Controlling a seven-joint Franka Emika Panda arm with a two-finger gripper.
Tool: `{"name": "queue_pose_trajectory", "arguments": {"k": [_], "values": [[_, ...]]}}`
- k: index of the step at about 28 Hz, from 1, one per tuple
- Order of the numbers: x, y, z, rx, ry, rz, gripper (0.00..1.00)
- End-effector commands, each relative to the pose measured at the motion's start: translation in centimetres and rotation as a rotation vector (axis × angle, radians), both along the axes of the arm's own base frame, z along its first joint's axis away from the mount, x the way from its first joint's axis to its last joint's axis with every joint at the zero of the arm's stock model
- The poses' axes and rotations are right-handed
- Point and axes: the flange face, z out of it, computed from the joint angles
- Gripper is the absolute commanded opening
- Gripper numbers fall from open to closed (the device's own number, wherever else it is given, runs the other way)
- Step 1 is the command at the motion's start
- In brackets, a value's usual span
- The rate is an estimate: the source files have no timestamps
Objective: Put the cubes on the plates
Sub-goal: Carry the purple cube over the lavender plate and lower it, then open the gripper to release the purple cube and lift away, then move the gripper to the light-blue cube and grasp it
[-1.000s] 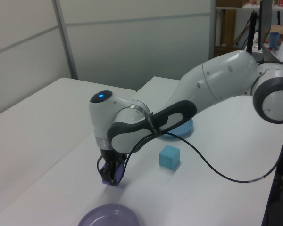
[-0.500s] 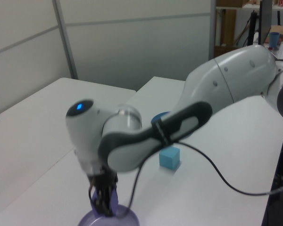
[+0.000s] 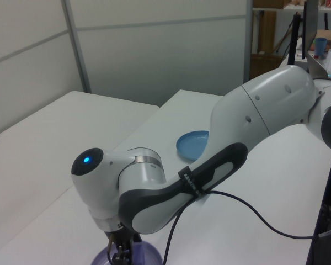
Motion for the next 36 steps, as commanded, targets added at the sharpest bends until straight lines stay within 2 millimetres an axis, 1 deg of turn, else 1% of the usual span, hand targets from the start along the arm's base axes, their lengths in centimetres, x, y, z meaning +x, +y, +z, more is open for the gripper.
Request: {"name": "queue_pose_trajectory", "arguments": {"k": [1,2,4,7,8,9,12,13,14,18,19,20,21,25,26,28,30,31,32,35,36], "values": [[-1.4,0.0,-0.8,-0.058,0.0,0.03,1.0],[-1.5,-0.1,-0.4,-0.057,0.001,0.022,1.0],[-1.8,-0.4,1.6,-0.062,-0.003,0.002,1.0],[-1.5,-1.9,4.2,-0.021,0.012,-0.058,1.0],[-1.0,-3.6,6.6,0.03,0.018,-0.119,1.0],[-0.7,-4.4,7.8,0.053,0.018,-0.146,1.0],[-0.3,-7.2,10.7,0.083,0.034,-0.215,1.0],[-0.3,-8.1,11.4,0.081,0.046,-0.232,1.0],[-0.6,-9.7,12.4,0.064,0.067,-0.259,1.0],[-0.7,-12.0,12.4,0.007,0.107,-0.314,1.0],[-0.4,-13.1,12.1,-0.008,0.113,-0.344,1.0],[0.2,-15.5,11.7,-0.045,0.117,-0.396,1.0],[0.5,-16.4,11.4,-0.058,0.115,-0.411,1.0],[1.6,-20.6,9.6,-0.078,0.118,-0.464,1.0],[1.9,-22.1,8.7,-0.07,0.111,-0.471,1.0],[1.9,-23.5,7.4,-0.067,0.112,-0.461,1.0],[1.7,-24.8,6.6,-0.057,0.106,-0.428,1.0],[1.3,-25.8,5.4,-0.042,0.099,-0.384,1.0],[1.1,-26.2,5.2,-0.033,0.086,-0.369,1.0],[0.9,-28.3,3.9,-0.012,0.056,-0.372,1.0],[1.0,-29.6,3.2,-0.002,0.05,-0.371,1.0]]}}
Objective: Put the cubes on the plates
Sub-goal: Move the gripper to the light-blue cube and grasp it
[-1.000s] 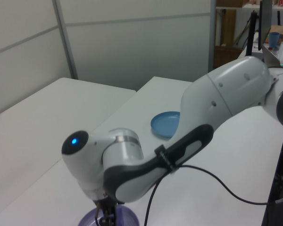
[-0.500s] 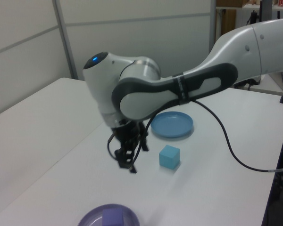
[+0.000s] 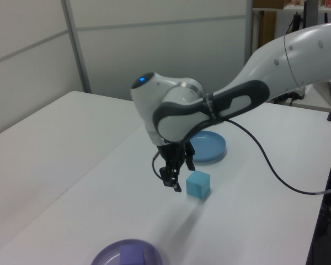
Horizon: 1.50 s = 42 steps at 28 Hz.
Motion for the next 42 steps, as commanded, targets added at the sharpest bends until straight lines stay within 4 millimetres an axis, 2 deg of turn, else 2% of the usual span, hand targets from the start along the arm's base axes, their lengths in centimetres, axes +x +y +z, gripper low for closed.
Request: {"name": "queue_pose_trajectory", "arguments": {"k": [1,4,5,12,17,22,29,31,32,34,37,39,42], "values": [[-1.9,-3.4,-1.7,0.006,-0.044,0.05,1.0],[-1.7,-5.6,-2.5,0.024,-0.034,0.067,1.0],[-1.7,-7.0,-2.8,0.027,-0.027,0.058,1.0],[-1.9,-10.1,-4.0,0.035,-0.002,0.04,1.0],[-1.6,-10.4,-5.2,0.046,-0.005,0.035,1.0],[-1.4,-10.3,-5.5,0.053,-0.012,0.027,1.0],[-0.1,-10.7,-8.4,0.08,-0.019,0.016,0.99],[0.0,-10.9,-9.0,0.083,-0.009,0.015,0.91],[-0.1,-10.8,-9.3,0.084,-0.003,0.019,0.82],[-0.1,-10.7,-9.4,0.083,-0.001,0.019,0.72],[0.0,-10.7,-9.0,0.083,-0.01,0.004,0.42],[0.3,-10.7,-7.6,0.076,-0.03,-0.013,0.31],[0.6,-11.9,-3.6,0.062,-0.066,-0.038,0.28]]}}
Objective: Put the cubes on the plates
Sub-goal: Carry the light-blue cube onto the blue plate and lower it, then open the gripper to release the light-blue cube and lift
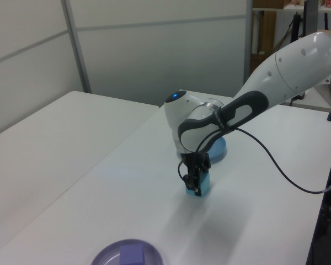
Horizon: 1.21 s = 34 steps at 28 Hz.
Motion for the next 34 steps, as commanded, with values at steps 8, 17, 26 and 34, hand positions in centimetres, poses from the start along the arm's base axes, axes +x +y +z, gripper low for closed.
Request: {"name": "queue_pose_trajectory", "arguments": {"k": [8,17,26,34], "values": [[2.2,-12.8,15.3,0.034,-0.188,-0.117,0.29],[3.1,-22.1,9.8,0.002,-0.208,-0.195,0.29],[3.9,-23.0,6.5,-0.002,-0.239,-0.363,0.33],[4.9,-20.7,4.8,0.014,-0.225,-0.377,0.53]]}}
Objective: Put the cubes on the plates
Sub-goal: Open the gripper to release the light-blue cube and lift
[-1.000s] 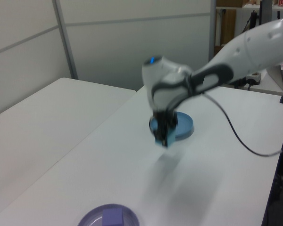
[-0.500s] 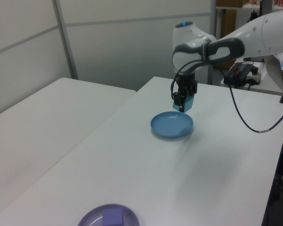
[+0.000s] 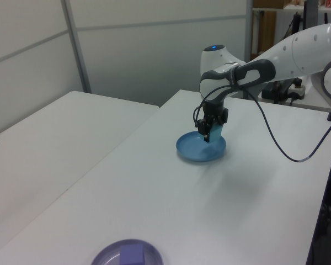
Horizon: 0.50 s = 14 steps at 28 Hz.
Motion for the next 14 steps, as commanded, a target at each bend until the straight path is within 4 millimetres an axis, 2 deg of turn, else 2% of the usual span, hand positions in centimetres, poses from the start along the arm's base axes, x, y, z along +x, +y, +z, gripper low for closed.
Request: {"name": "queue_pose_trajectory", "arguments": {"k": [1,2,3,4,5,6,10,13,14], "values": [[1.1,1.2,-1.0,-0.006,-0.007,-0.051,0.54],[1.3,1.3,-1.2,-0.005,-0.014,-0.061,0.57],[1.5,1.3,-1.1,-0.011,-0.035,-0.074,0.76],[1.6,1.4,-1.0,-0.013,-0.041,-0.076,0.86],[1.7,1.5,-1.0,-0.014,-0.044,-0.078,0.96],[1.8,1.7,-1.0,-0.015,-0.046,-0.075,1.0],[1.9,1.7,-0.5,-0.009,-0.056,-0.087,1.0],[2.3,1.3,1.1,-0.012,-0.082,-0.105,1.0],[2.1,0.9,2.2,-0.013,-0.091,-0.12,1.0]]}}
